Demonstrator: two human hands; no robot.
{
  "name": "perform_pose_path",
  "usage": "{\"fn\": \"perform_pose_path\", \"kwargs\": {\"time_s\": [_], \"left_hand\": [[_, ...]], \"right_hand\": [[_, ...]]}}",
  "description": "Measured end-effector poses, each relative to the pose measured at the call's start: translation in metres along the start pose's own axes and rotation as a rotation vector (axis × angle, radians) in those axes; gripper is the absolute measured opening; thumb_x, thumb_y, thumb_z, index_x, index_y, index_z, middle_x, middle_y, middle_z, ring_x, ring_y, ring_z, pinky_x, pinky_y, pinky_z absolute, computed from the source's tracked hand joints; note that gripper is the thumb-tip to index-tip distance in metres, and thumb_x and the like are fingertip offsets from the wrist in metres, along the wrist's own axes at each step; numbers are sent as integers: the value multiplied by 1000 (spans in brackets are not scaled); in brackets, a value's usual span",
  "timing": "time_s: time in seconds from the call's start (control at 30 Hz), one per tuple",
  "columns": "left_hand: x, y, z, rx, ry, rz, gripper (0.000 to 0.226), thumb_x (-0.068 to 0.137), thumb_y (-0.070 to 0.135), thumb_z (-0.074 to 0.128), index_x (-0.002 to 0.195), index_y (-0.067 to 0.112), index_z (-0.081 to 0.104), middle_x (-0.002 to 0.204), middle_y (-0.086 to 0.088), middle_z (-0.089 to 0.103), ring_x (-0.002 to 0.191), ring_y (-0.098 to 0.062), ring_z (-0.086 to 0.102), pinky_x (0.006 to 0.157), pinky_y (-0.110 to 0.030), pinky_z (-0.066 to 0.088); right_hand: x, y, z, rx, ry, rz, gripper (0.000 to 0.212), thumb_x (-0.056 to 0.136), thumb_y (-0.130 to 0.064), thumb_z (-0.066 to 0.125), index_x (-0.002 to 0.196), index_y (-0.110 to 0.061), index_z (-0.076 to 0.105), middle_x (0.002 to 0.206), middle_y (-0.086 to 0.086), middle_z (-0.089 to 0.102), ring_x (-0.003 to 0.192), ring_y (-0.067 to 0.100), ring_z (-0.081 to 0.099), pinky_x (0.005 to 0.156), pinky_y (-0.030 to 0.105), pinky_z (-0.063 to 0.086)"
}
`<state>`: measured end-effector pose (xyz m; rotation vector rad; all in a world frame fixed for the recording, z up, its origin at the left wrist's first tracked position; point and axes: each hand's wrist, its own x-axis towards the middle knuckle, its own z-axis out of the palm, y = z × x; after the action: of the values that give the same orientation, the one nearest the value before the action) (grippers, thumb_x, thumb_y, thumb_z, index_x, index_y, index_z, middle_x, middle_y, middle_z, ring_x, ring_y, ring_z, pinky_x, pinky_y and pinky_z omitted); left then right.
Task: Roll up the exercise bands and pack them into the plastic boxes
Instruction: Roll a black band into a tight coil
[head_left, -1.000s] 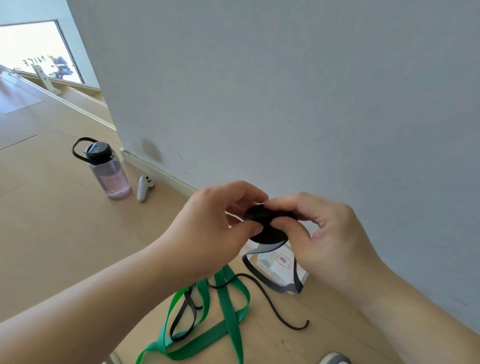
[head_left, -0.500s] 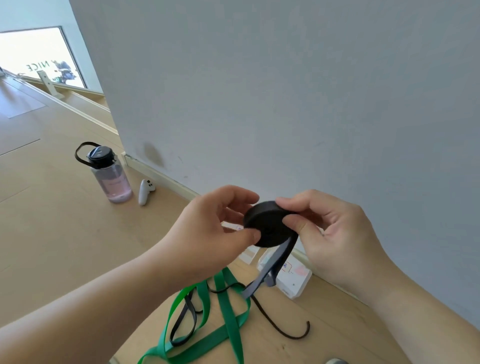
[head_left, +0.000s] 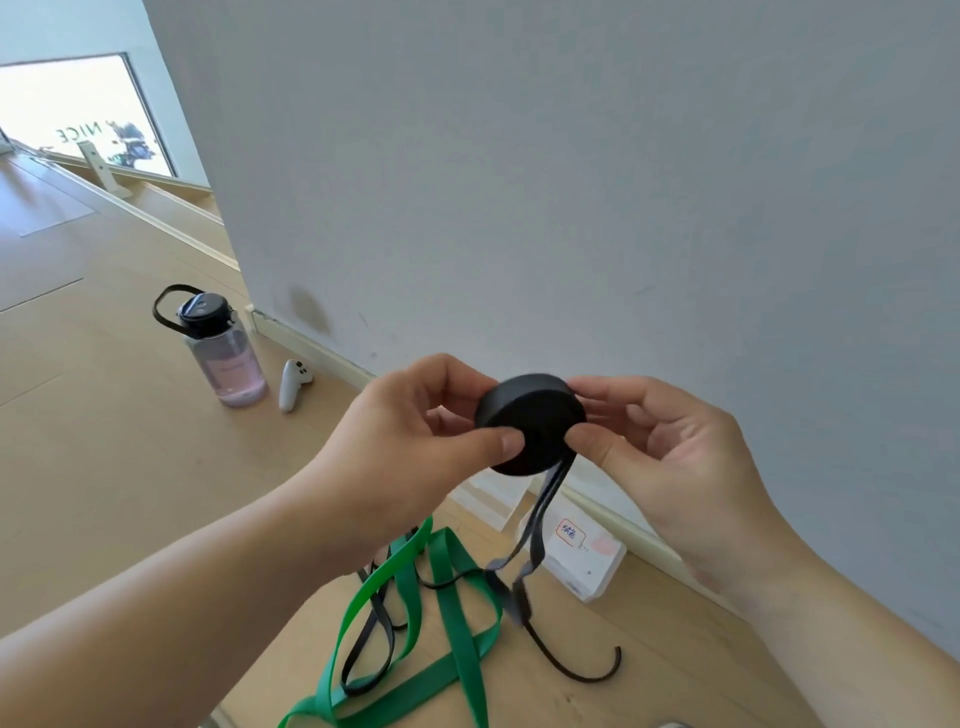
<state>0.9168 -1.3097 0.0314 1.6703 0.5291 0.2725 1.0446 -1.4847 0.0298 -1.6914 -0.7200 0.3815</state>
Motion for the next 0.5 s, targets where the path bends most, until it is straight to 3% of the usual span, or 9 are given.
{"fn": "perform_pose_path", "kwargs": {"time_s": [0.07,0.13,0.2,0.3,0.37,0.5], "left_hand": [[-2,1,-2,-194,-36,4,30,76,13,90,95,19,68,94,-12,80,95,-31,77,101,-58,53],[-6,3,1,-246,-44,13,35,72,14,88,98,11,65,96,-15,79,95,-32,77,99,-59,54],[-7,0,7,-93,-3,38,33,75,14,89,99,17,66,95,-4,79,92,-22,77,94,-54,58],[-9,-4,9,183,56,177,42,82,17,85,113,38,66,107,14,74,98,-4,73,91,-31,61],[-9,-6,9,264,35,306,44,86,16,81,122,37,68,112,20,71,104,-2,69,92,-22,58],[-6,-6,10,225,58,312,24,87,7,78,103,26,79,98,14,76,95,-7,73,87,-24,60]], "right_hand": [[1,-2,2,104,-26,-2,38,87,3,73,115,-22,75,105,0,81,105,15,75,96,29,58],[0,-1,4,132,-32,-16,39,90,7,67,117,-22,74,105,1,80,104,15,74,93,23,57],[0,-2,6,101,-3,-34,38,92,9,66,112,-22,75,104,-1,80,104,14,74,92,22,56],[-2,1,4,-122,-12,-108,41,94,8,65,109,-28,78,104,-8,78,104,10,73,92,17,55],[-5,2,5,-270,-49,-189,41,93,9,64,109,-26,79,102,-10,75,104,10,71,87,12,52],[-9,-2,7,-207,3,-134,35,84,6,77,99,-26,82,93,-10,79,93,6,75,83,14,56]]}}
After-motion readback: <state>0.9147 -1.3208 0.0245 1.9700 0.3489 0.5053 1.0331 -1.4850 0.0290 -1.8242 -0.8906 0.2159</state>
